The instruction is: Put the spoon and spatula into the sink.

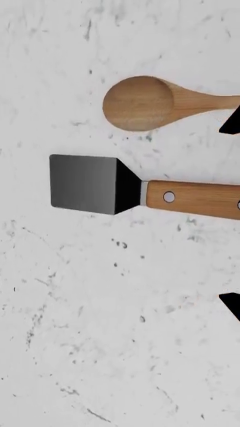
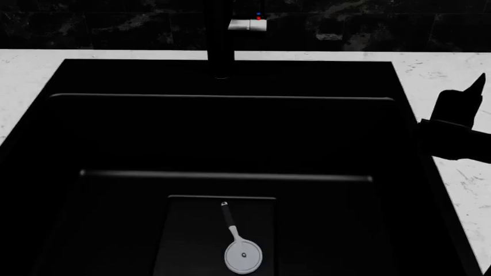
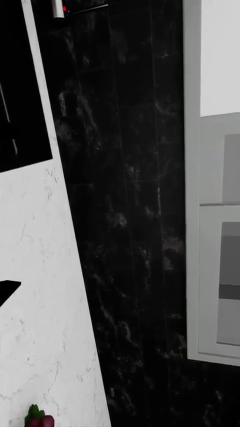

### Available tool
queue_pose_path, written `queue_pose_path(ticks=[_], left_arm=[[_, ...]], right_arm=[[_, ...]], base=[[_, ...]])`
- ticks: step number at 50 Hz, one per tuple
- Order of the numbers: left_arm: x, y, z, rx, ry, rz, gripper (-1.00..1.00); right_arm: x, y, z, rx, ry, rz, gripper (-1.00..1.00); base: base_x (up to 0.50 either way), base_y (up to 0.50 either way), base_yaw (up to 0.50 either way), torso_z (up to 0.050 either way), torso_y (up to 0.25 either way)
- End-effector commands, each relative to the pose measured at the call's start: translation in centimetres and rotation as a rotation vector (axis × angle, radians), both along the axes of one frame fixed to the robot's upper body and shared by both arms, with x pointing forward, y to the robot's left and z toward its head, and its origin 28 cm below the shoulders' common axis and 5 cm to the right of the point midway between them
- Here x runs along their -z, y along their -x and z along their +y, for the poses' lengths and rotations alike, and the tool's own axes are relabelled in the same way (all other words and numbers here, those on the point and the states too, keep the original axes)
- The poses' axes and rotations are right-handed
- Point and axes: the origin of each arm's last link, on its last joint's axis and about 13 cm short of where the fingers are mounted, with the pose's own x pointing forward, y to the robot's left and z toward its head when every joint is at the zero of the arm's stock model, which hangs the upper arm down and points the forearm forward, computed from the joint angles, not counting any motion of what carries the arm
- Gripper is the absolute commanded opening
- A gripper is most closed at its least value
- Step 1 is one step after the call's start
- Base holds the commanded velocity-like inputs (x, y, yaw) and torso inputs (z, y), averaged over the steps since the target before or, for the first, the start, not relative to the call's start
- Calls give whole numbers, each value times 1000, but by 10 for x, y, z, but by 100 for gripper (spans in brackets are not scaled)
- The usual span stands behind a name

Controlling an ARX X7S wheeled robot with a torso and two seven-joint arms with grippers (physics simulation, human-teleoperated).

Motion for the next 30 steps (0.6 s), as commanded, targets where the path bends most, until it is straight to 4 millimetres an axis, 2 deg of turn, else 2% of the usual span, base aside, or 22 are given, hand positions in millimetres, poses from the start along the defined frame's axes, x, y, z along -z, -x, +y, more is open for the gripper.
queue_pose_path(ticks=[1, 30], left_arm=[[10, 7, 5, -30, 34, 27, 100], [42, 21, 9, -41, 105, 80, 100]], right_arm=[[0, -1, 0, -3, 8, 1, 100], [2, -2, 1, -5, 7, 8, 100]], base=[[0, 0, 0, 0, 0], [0, 0, 0, 0, 0]])
